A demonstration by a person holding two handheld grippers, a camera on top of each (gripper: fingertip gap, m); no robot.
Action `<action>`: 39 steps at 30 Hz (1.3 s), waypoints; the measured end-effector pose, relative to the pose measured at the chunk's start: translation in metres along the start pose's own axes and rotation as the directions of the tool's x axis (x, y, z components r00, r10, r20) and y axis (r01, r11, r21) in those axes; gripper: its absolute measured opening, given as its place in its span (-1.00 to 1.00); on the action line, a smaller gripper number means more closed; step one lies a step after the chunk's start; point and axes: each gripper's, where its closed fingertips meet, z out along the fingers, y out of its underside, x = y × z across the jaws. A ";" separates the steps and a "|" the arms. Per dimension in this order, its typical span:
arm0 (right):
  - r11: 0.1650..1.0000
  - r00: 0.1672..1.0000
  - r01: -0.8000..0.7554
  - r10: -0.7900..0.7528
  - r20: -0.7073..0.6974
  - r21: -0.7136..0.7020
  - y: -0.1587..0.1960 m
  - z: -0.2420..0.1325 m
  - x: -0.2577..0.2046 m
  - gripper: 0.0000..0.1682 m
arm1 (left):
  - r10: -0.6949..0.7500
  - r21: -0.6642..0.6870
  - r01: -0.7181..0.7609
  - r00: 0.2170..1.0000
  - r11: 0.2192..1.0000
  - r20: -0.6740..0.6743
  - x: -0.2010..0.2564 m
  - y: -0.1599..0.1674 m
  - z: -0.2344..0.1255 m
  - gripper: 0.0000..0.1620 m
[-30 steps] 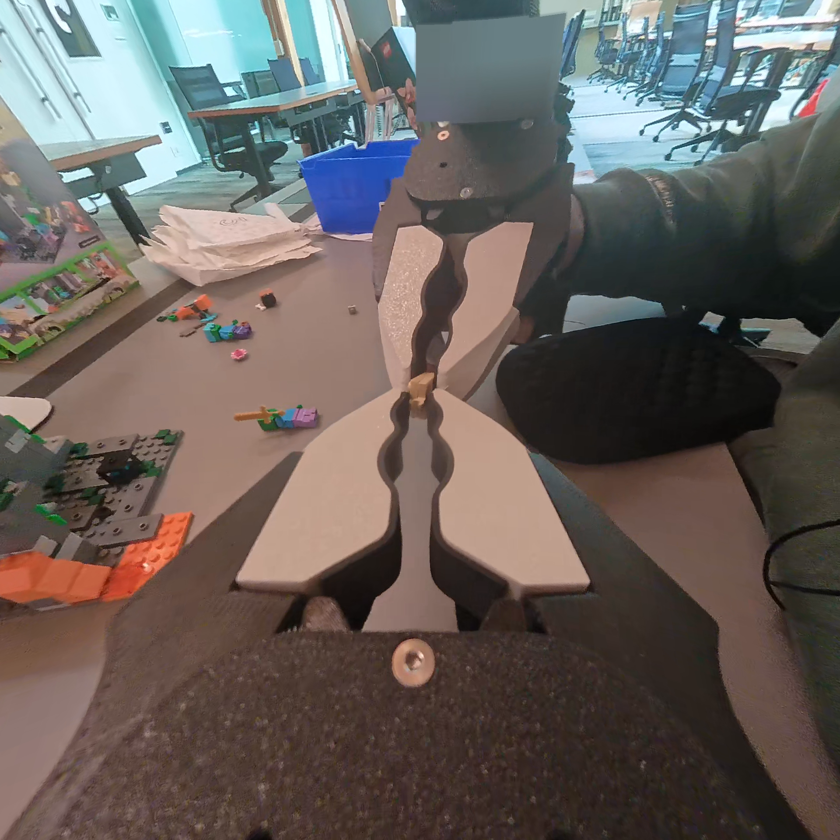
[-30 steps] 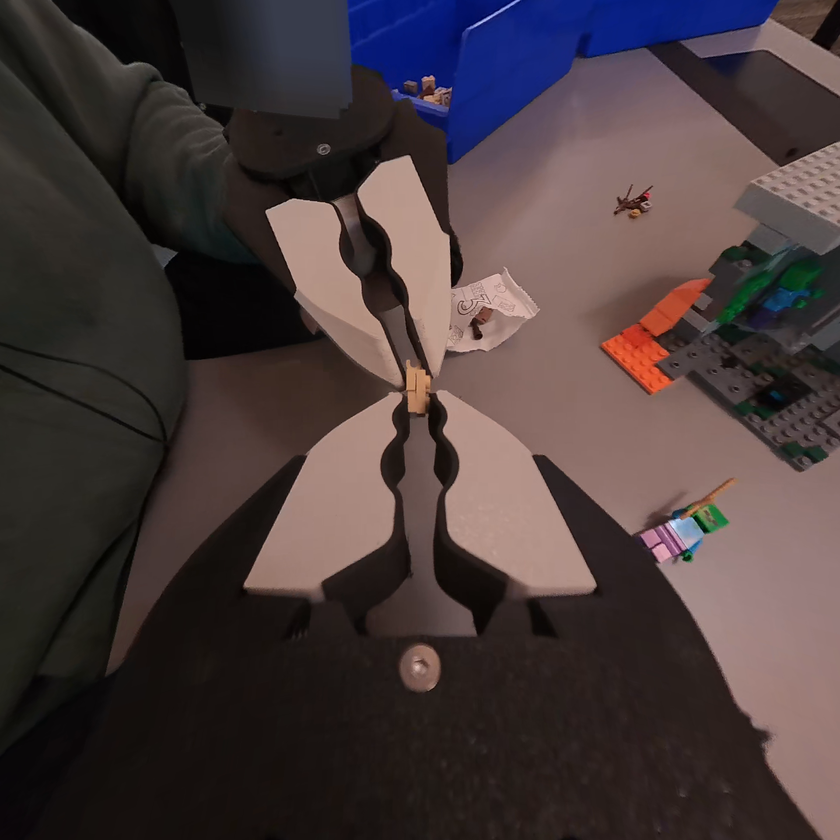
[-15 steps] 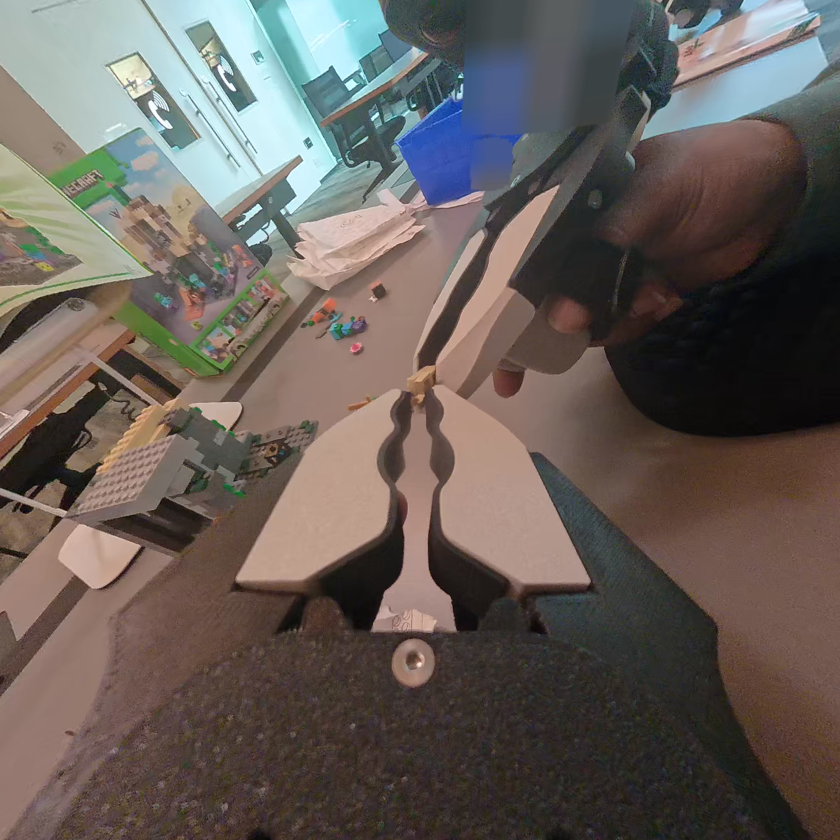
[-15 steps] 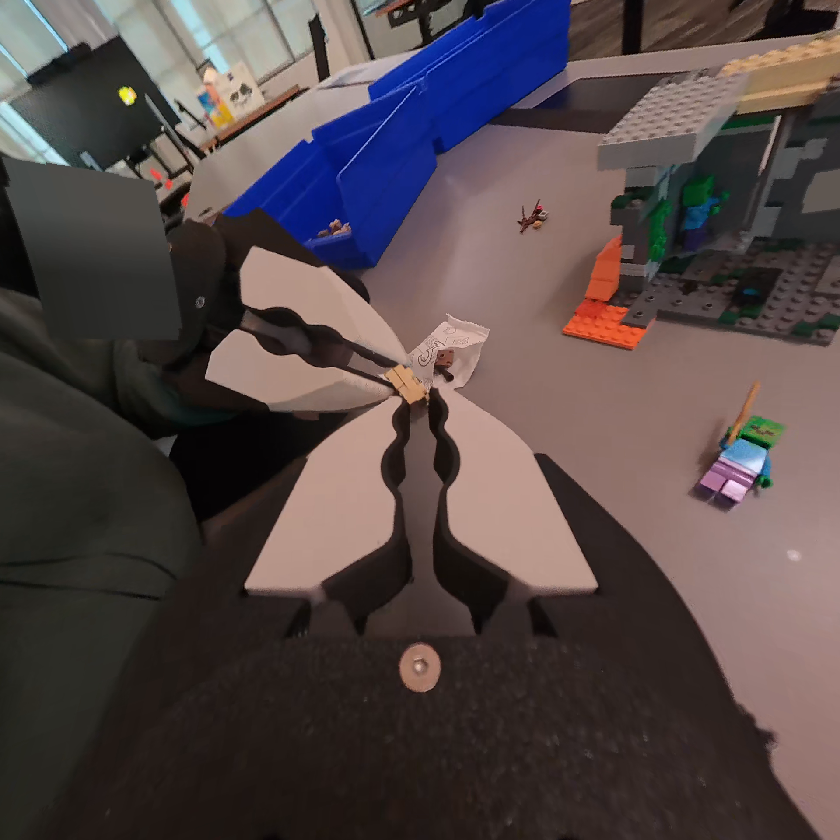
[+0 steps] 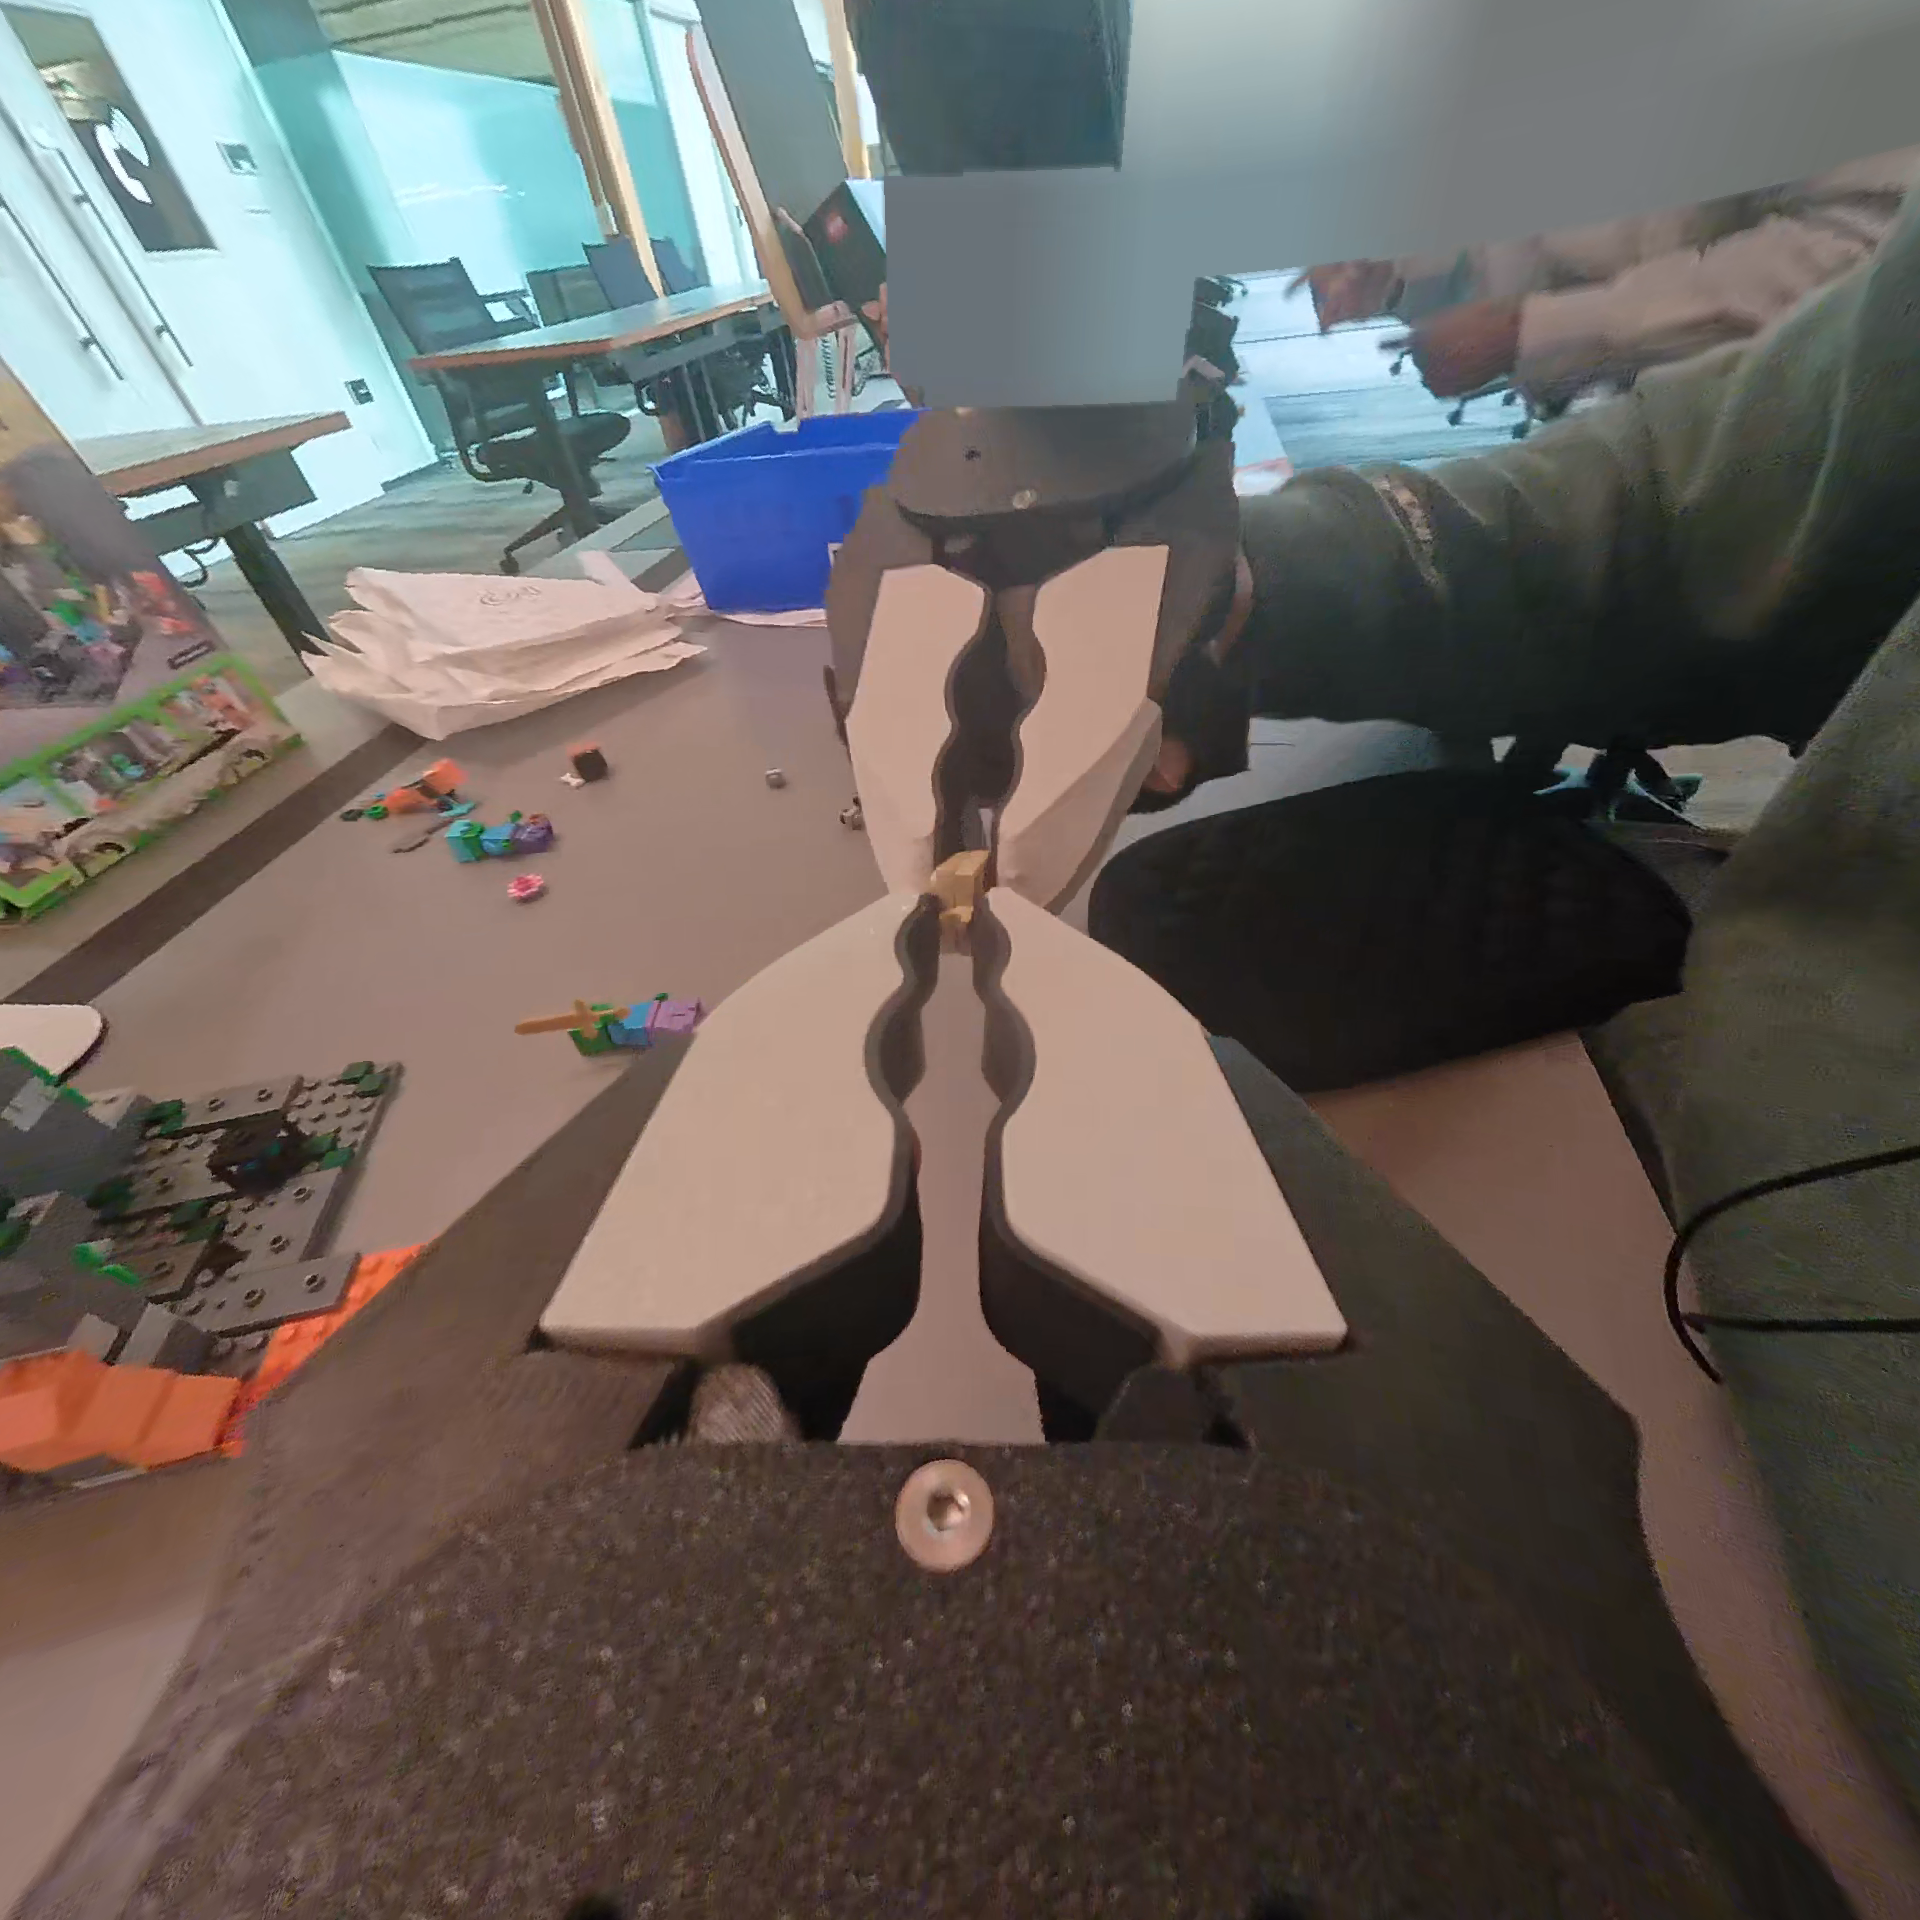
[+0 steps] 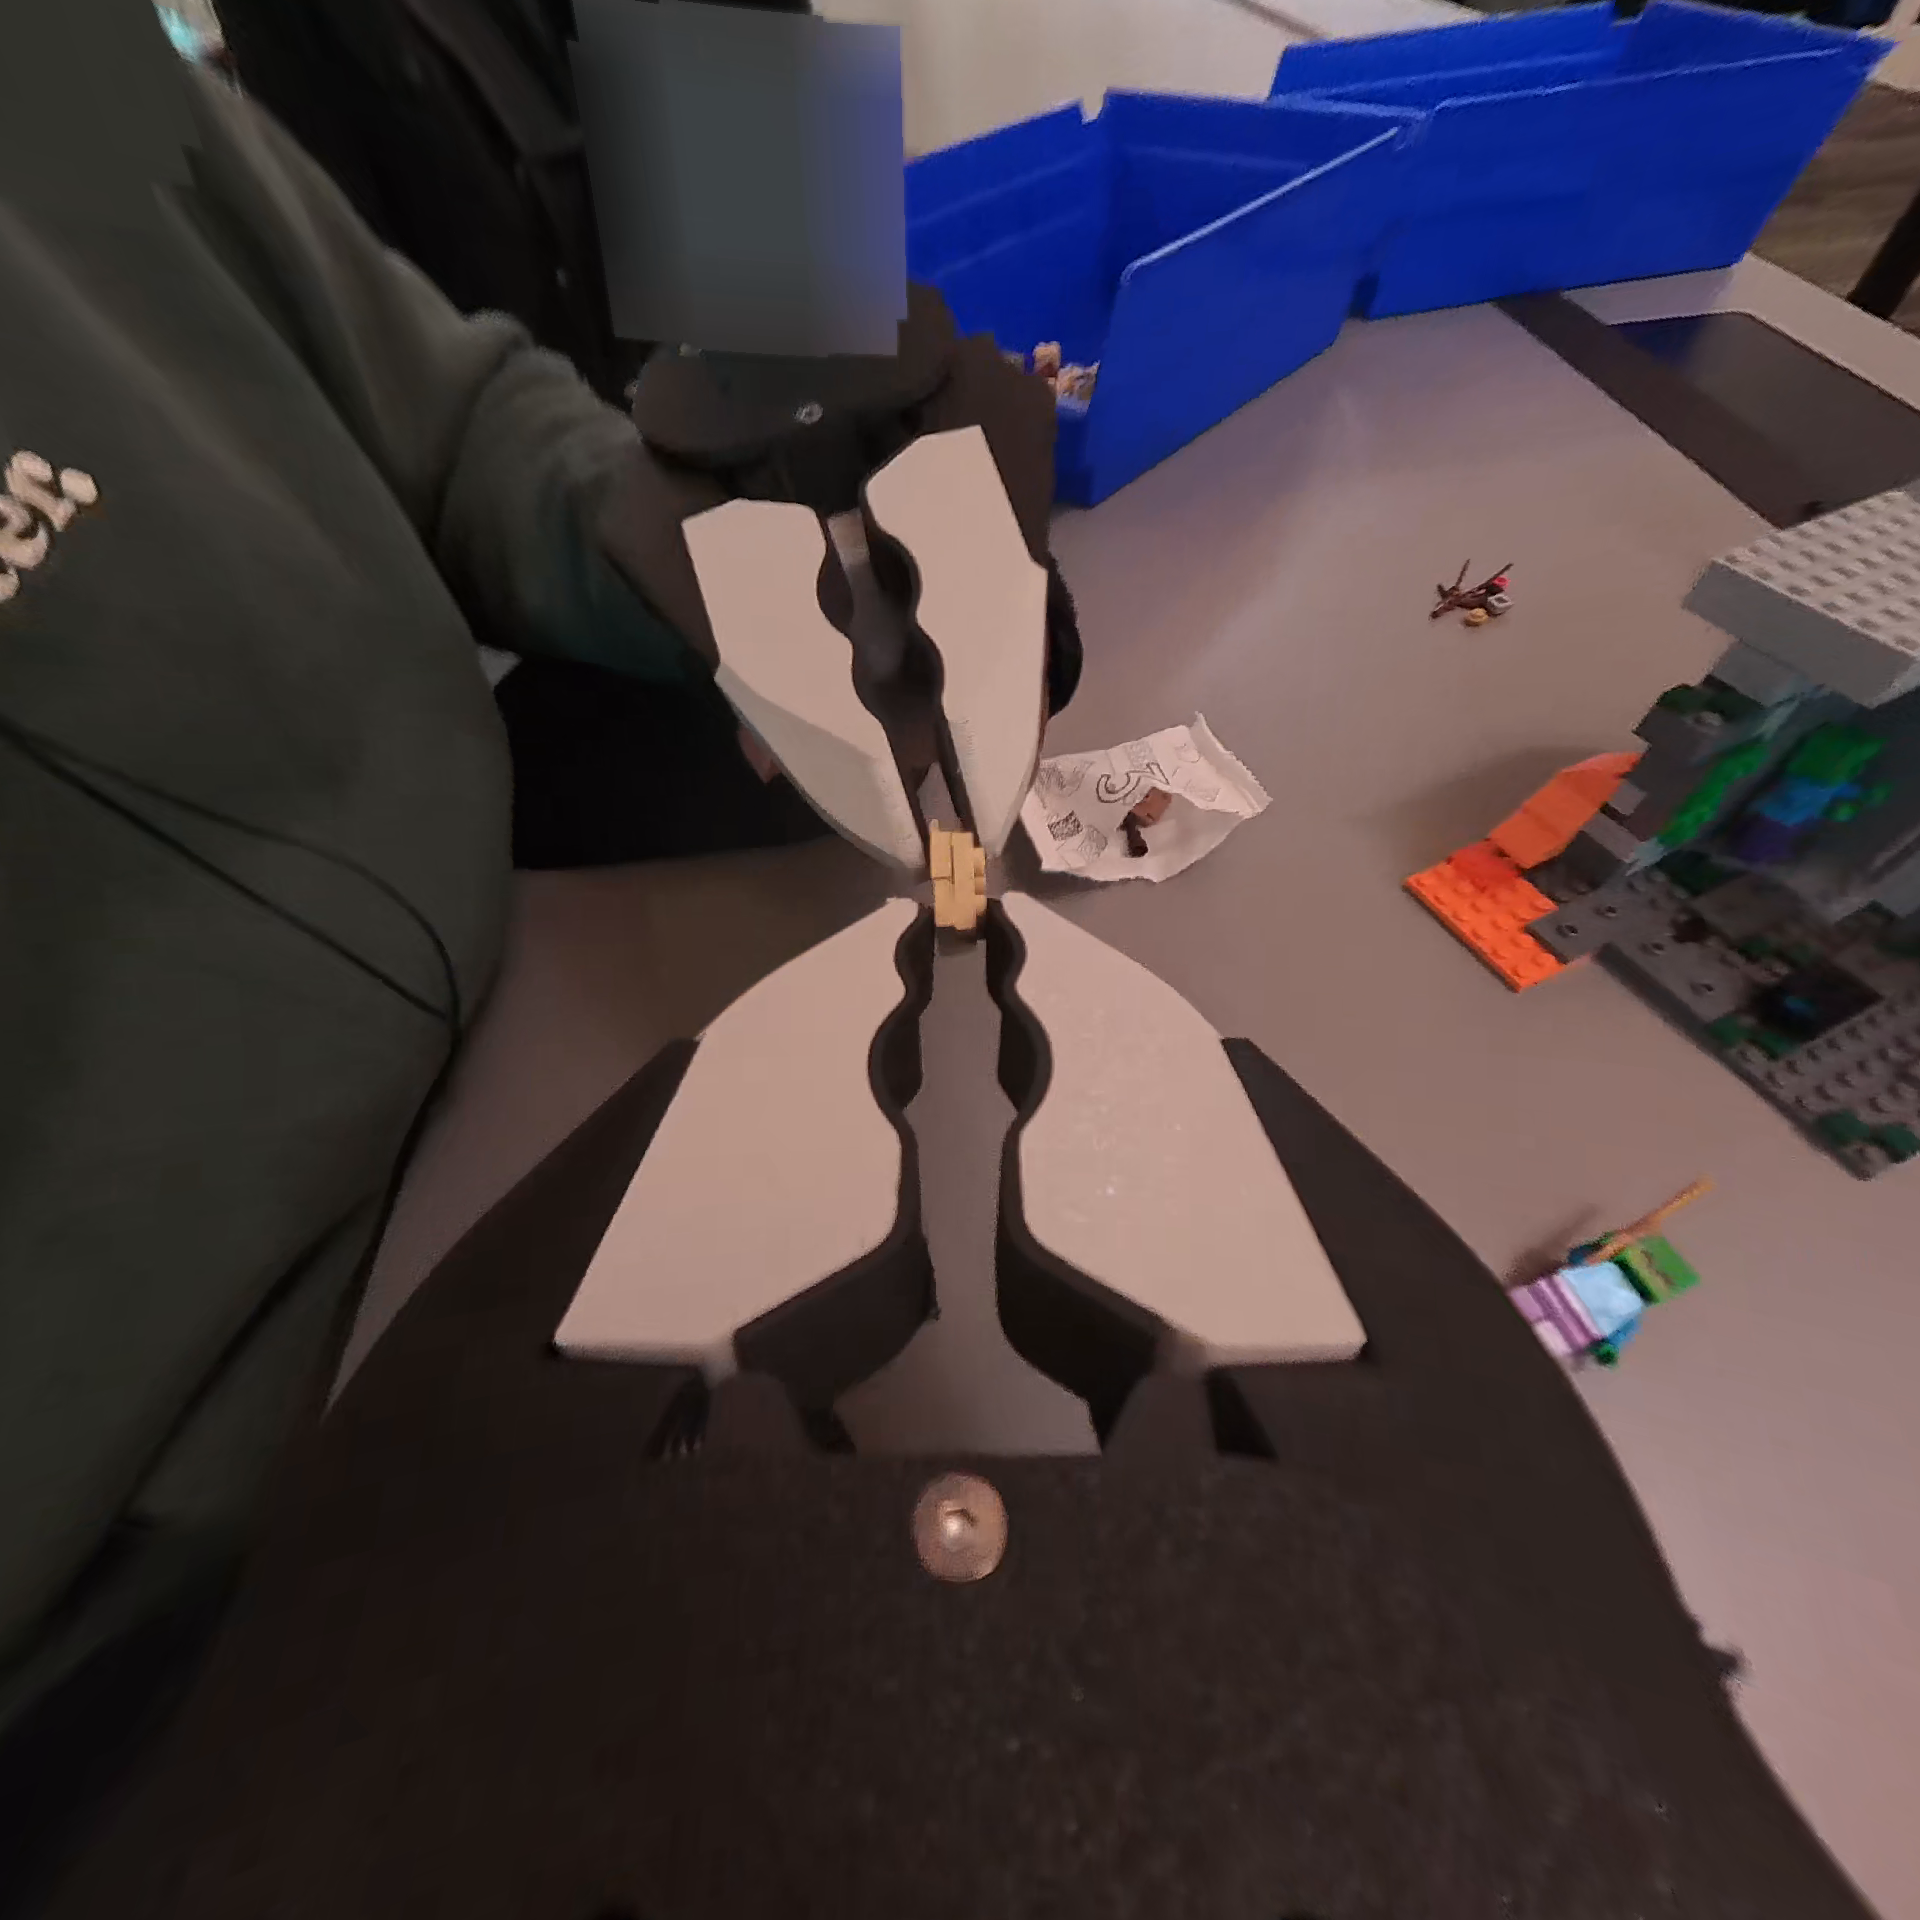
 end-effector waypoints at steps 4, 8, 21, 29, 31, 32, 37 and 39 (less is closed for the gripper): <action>0.995 0.997 0.071 -0.070 0.013 -0.071 0.003 -0.001 -0.001 -0.91 | 0.033 -0.007 -0.034 0.999 0.999 -0.008 0.003 0.001 0.001 -0.92; 0.999 1.000 0.007 -0.006 0.028 -0.036 0.002 0.000 -0.002 -0.91 | 0.097 0.001 -0.097 0.995 0.995 0.016 0.003 0.001 0.000 -0.92; 0.997 1.000 0.022 -0.023 -0.014 -0.068 0.006 0.000 -0.002 -0.91 | 0.093 -0.036 -0.094 0.995 0.995 -0.018 0.005 0.007 -0.001 -0.94; 0.992 0.990 -0.113 0.107 -0.090 -0.058 0.015 0.007 0.001 -0.91 | 0.245 -0.107 -0.243 0.970 0.964 0.007 0.005 0.017 -0.002 -0.95; 0.988 0.985 -0.149 0.145 -0.092 -0.048 0.017 0.008 0.001 -0.91 | 0.279 -0.118 -0.276 0.960 0.954 0.007 0.006 0.019 -0.002 -0.95; 0.985 0.983 -0.167 0.162 -0.085 -0.045 0.018 0.009 0.000 -0.91 | 0.291 -0.123 -0.289 0.957 0.949 -0.003 0.008 0.020 -0.002 -0.95; 0.979 0.979 -0.197 0.195 -0.055 -0.049 0.025 0.012 -0.005 -0.91 | 0.272 -0.133 -0.279 0.960 0.951 -0.067 0.014 0.027 -0.002 -0.95; 0.985 0.986 -0.163 0.160 -0.052 -0.059 0.028 0.012 -0.006 -0.92 | 0.225 -0.131 -0.237 0.969 0.963 -0.102 0.016 0.029 -0.002 -0.95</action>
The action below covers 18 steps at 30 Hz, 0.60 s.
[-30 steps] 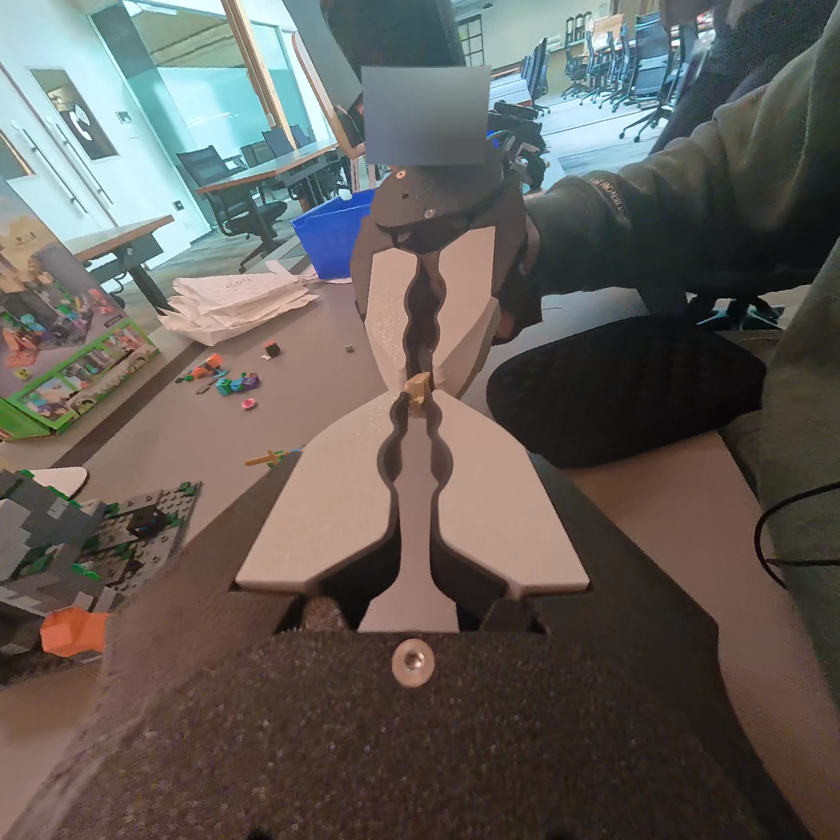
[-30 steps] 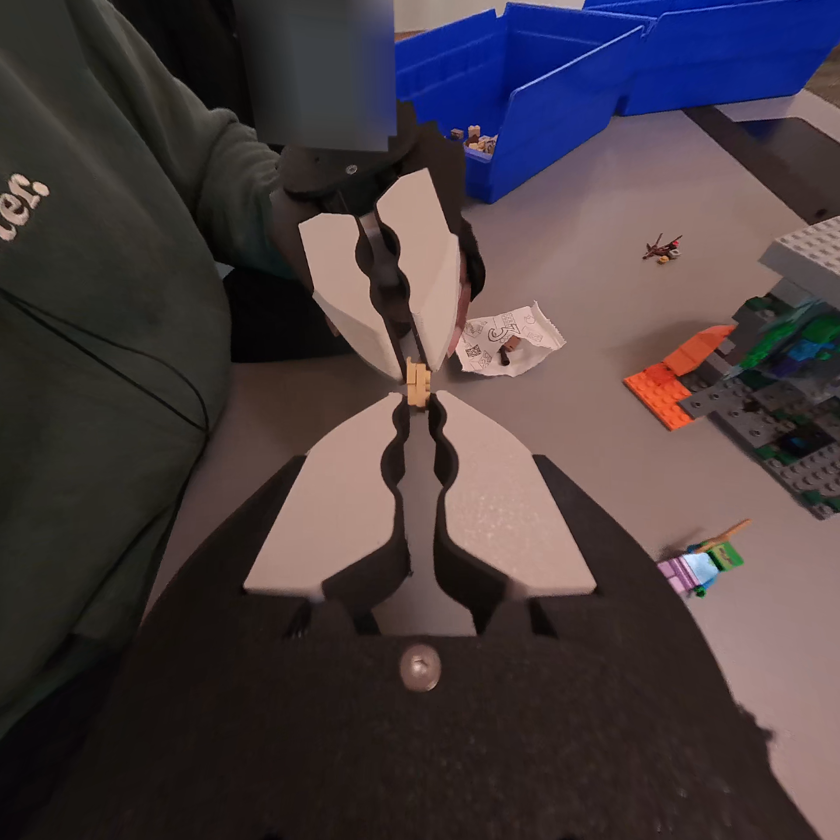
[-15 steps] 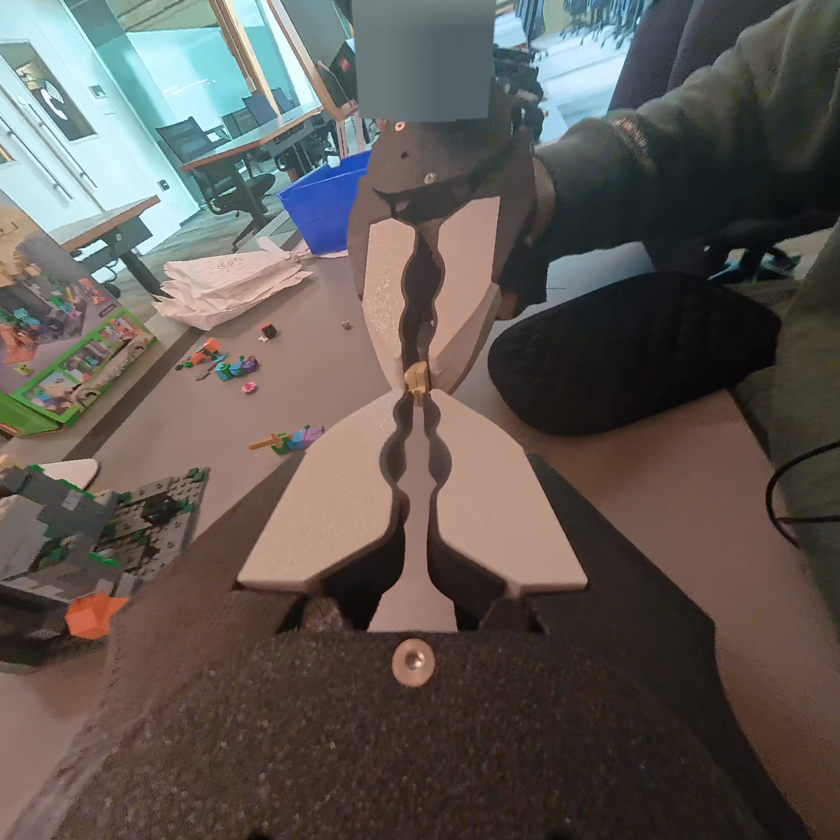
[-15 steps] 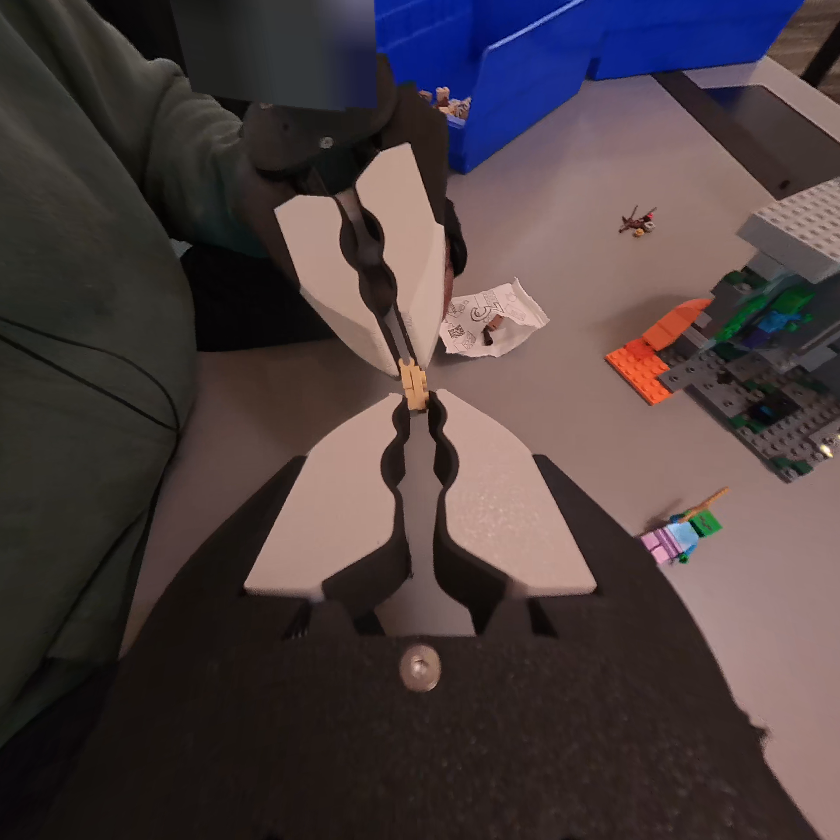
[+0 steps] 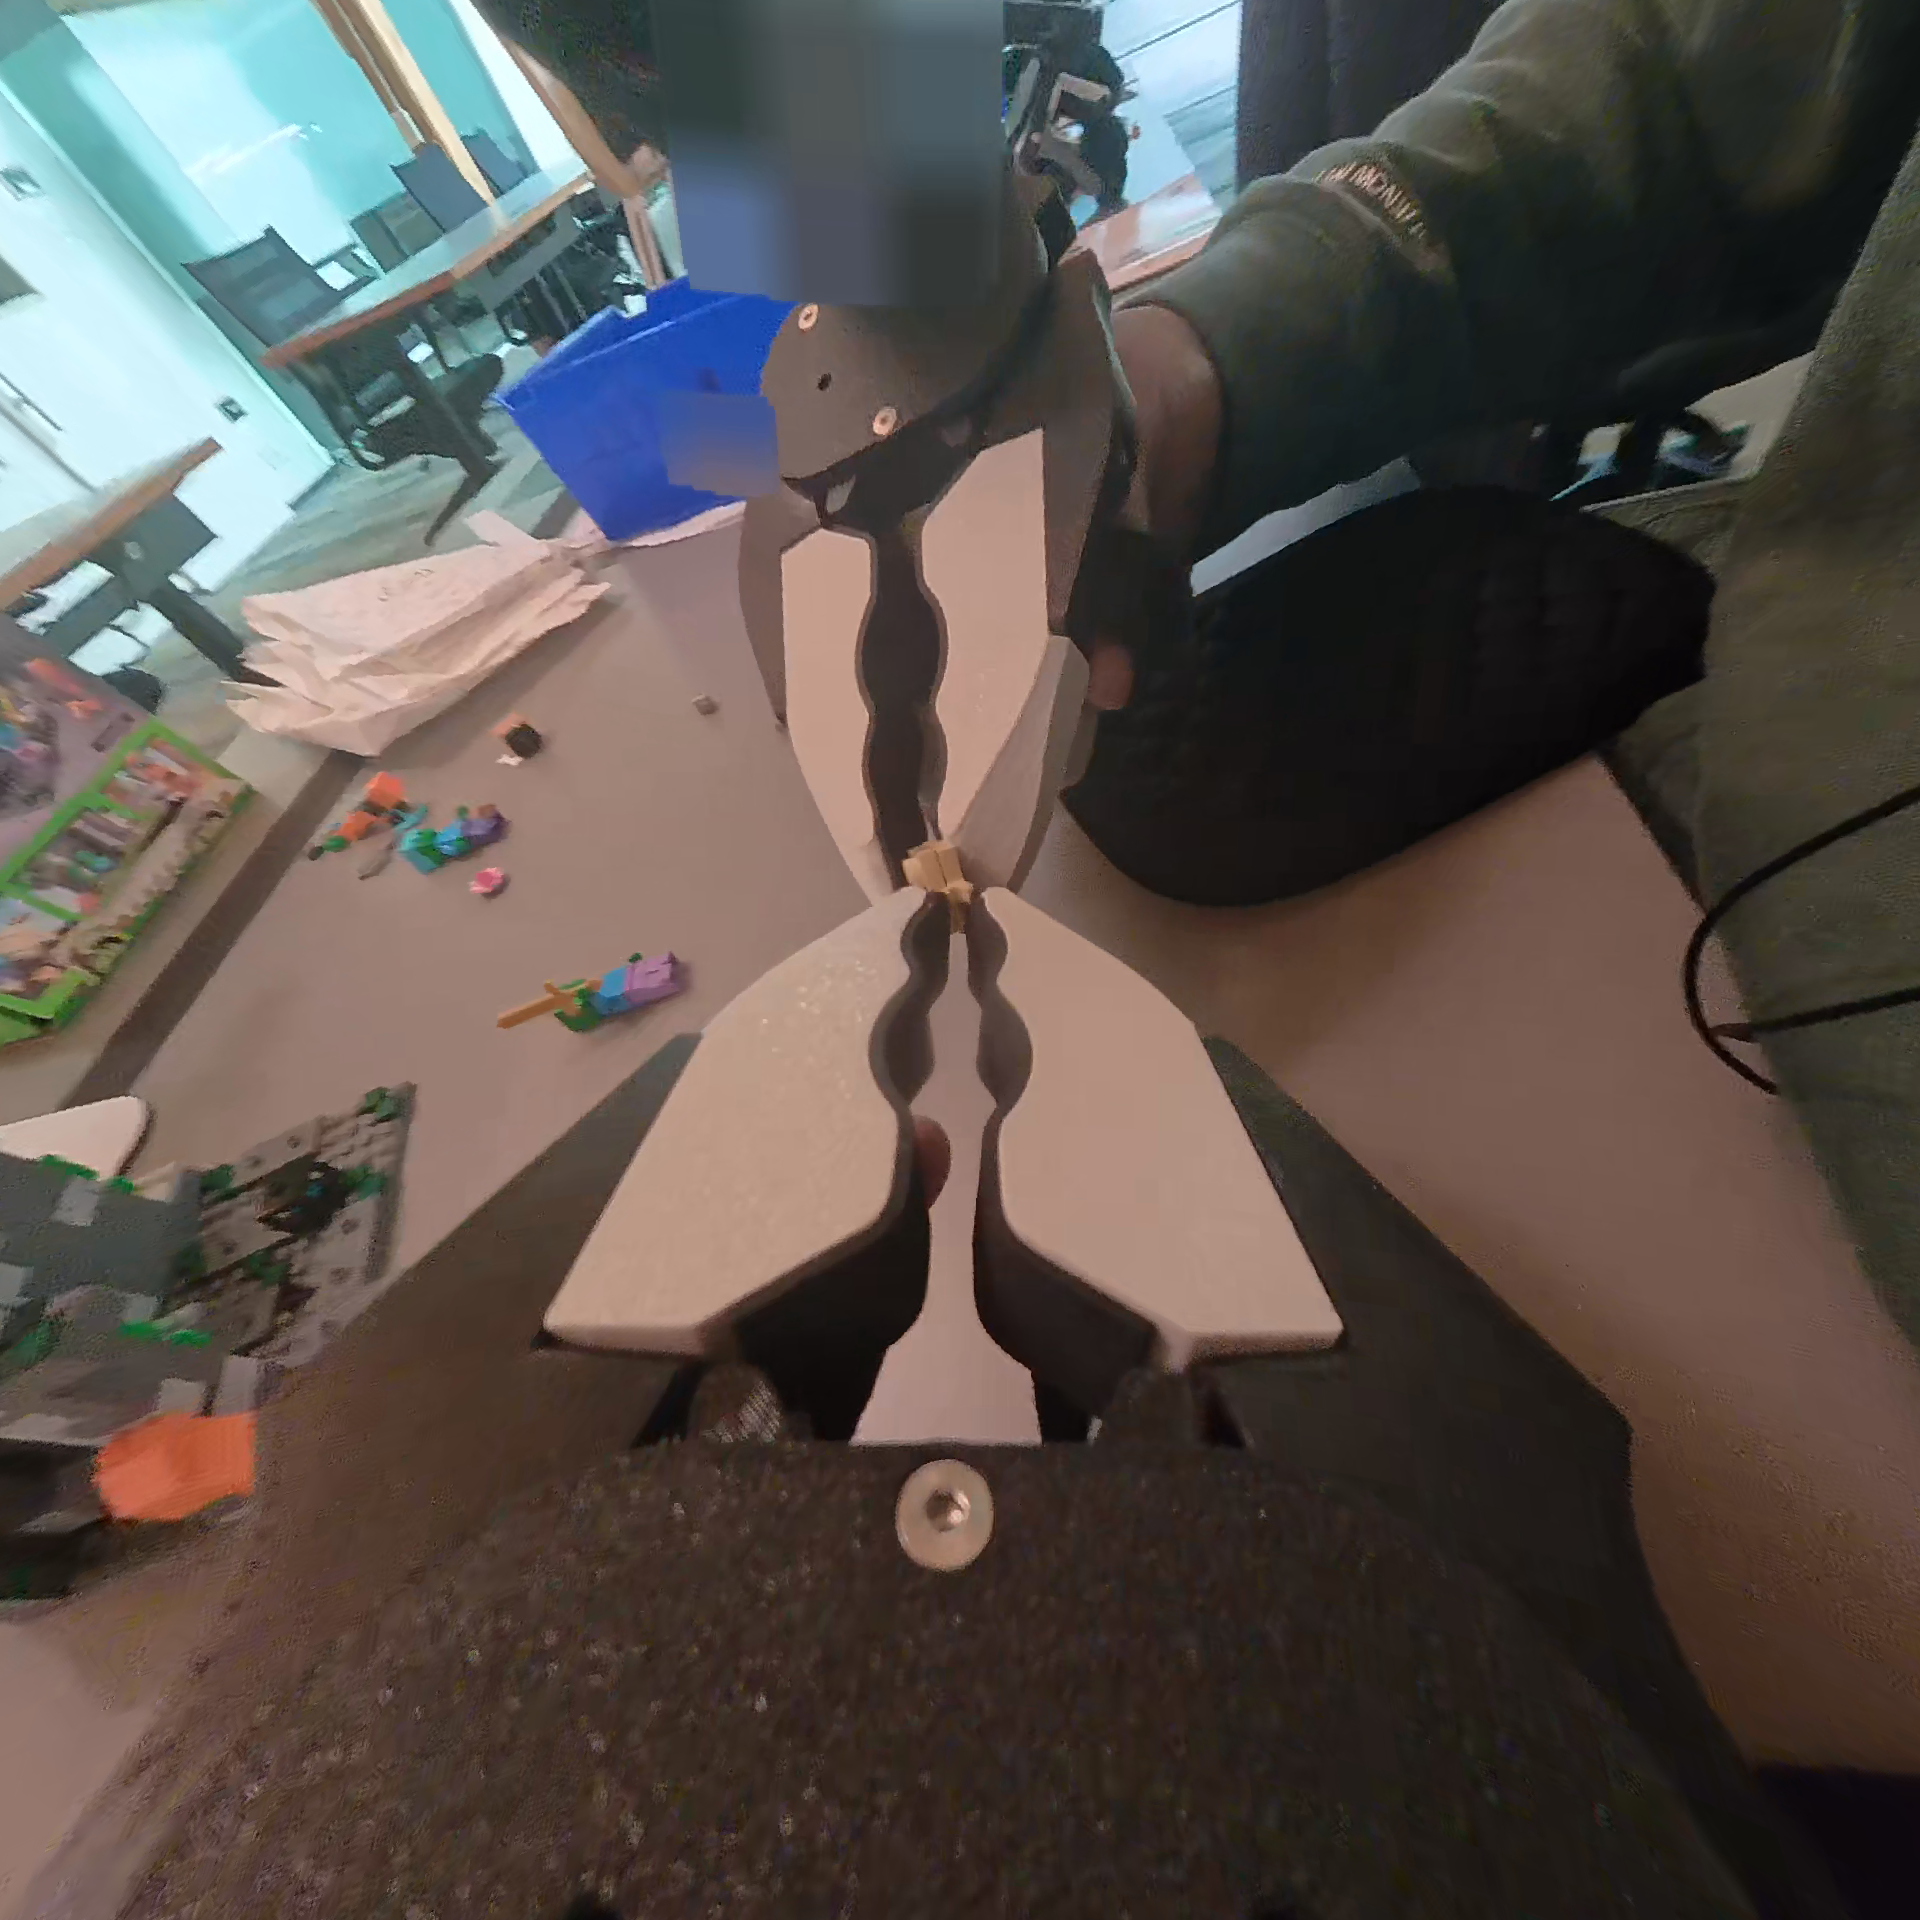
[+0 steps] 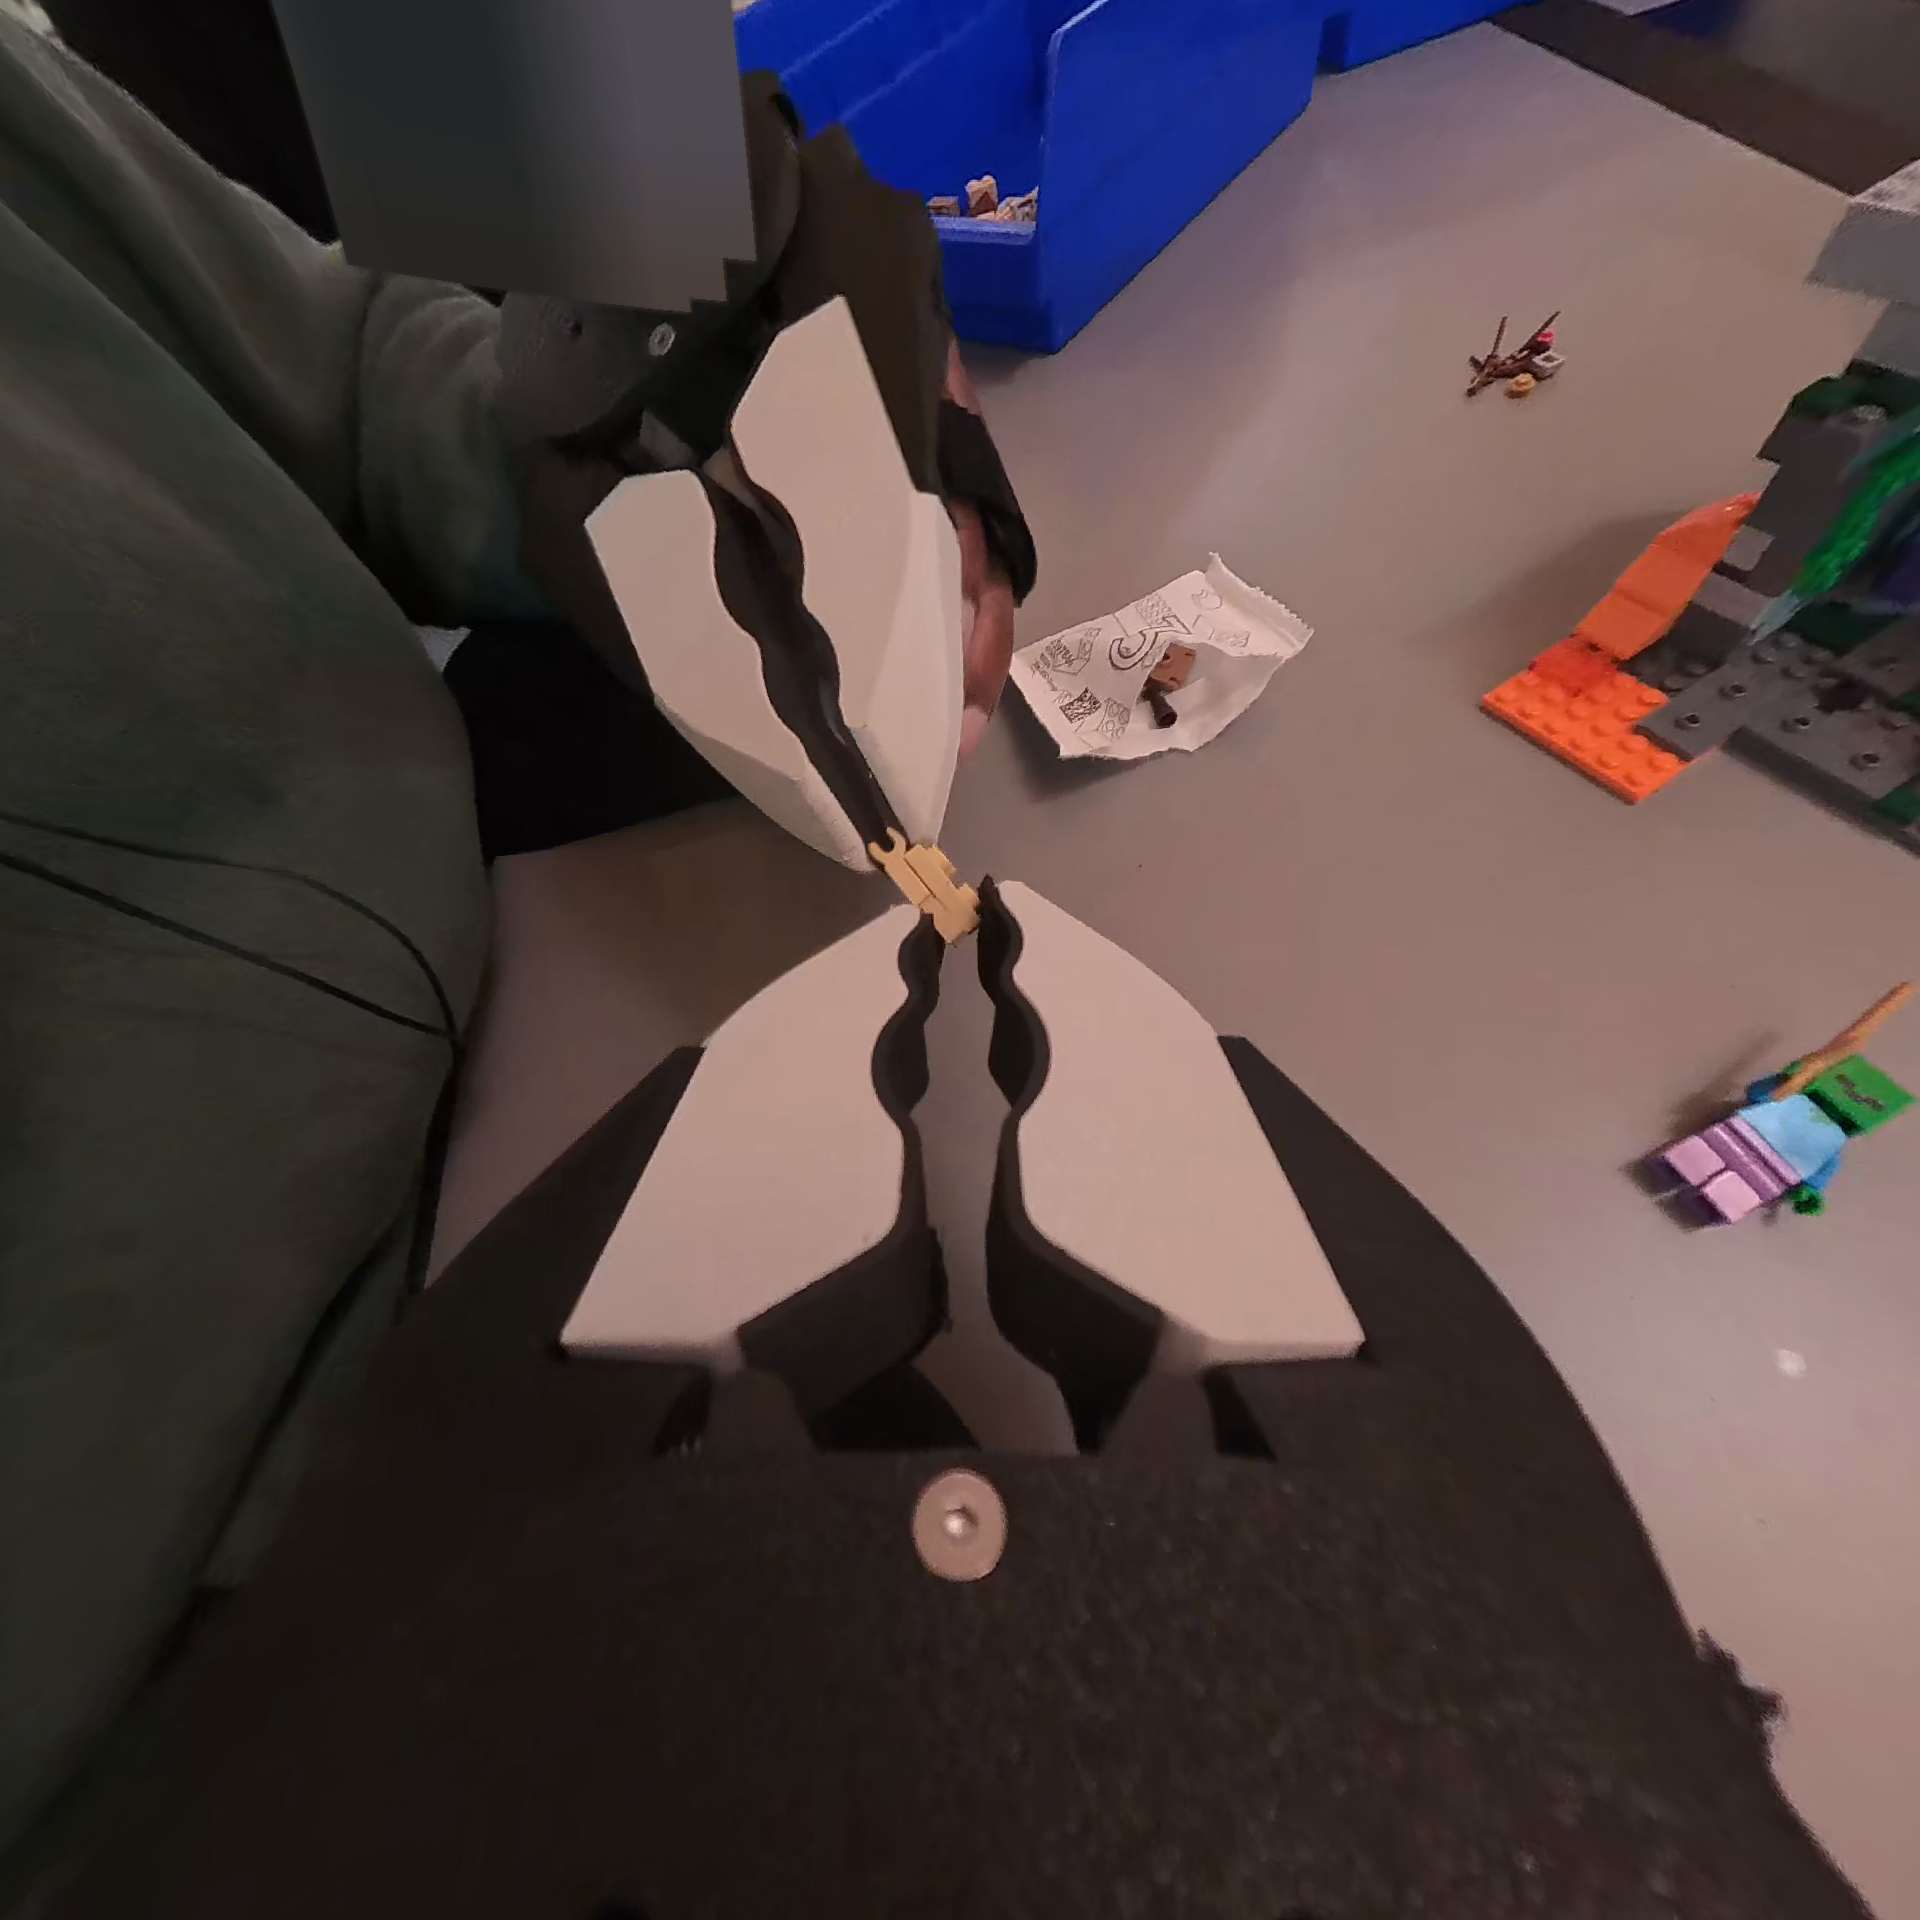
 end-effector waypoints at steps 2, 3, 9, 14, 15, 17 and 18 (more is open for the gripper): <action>0.997 0.997 0.080 -0.080 -0.009 -0.015 0.002 0.000 -0.001 -0.92 | -0.055 0.006 0.055 0.997 0.998 -0.050 0.003 0.001 0.000 -0.95; 0.991 0.991 0.130 -0.131 -0.018 -0.033 0.004 0.001 -0.001 -0.92 | -0.081 0.001 0.081 0.994 0.997 -0.074 0.005 0.002 0.001 -0.95; 0.922 0.926 0.361 -0.373 -0.068 -0.136 0.006 -0.001 0.002 -0.92 | -0.241 -0.022 0.240 0.958 0.970 -0.157 0.008 0.006 0.003 -1.00; 0.924 0.926 0.341 -0.362 -0.105 -0.174 0.005 -0.001 0.010 -0.92 | -0.251 -0.034 0.249 0.962 0.968 -0.105 0.001 0.009 0.004 -1.00; 0.927 0.927 0.330 -0.354 -0.122 -0.182 0.005 -0.001 0.013 -0.91 | -0.242 -0.035 0.240 0.967 0.970 -0.077 -0.003 0.010 0.005 -1.00; 0.933 0.930 0.304 -0.335 -0.153 -0.194 0.006 -0.002 0.018 -0.91 | -0.217 -0.036 0.216 0.976 0.976 -0.024 -0.009 0.012 0.005 -1.00; 0.934 0.930 0.294 -0.329 -0.166 -0.201 0.006 -0.002 0.020 -0.91 | -0.207 -0.039 0.206 0.978 0.978 -0.002 -0.012 0.013 0.006 -1.00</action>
